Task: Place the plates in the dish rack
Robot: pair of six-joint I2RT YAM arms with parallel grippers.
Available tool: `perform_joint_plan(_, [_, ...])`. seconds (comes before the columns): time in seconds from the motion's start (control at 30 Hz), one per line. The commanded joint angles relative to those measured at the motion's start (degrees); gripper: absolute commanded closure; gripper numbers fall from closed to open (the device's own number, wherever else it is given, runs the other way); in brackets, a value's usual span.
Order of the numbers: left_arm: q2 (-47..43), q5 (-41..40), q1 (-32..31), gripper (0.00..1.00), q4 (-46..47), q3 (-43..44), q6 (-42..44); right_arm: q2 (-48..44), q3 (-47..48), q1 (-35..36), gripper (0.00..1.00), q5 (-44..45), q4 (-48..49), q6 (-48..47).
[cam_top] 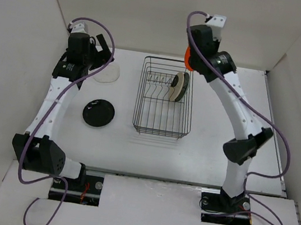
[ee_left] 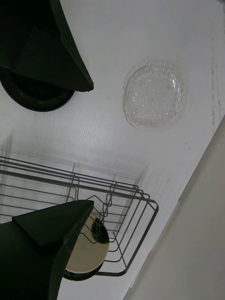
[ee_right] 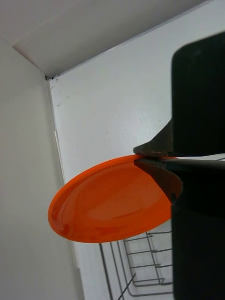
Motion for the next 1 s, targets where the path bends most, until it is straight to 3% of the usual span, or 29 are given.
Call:
perform_joint_plan(0.0, [-0.1, -0.9, 2.1, 0.00, 0.3, 2.0, 0.4, 5.3, 7.3, 3.2, 1.00, 4.3, -5.6, -4.8])
perform_joint_plan(0.53, [1.4, -0.9, 4.3, 0.00, -0.2, 2.0, 0.4, 14.1, 5.8, 4.8, 1.00, 1.6, -3.1, -5.9])
perform_joint_plan(0.97, [1.4, -0.3, 4.3, 0.00, -0.2, 2.0, 0.4, 19.2, 7.4, 6.5, 1.00, 7.3, -0.6, -4.9])
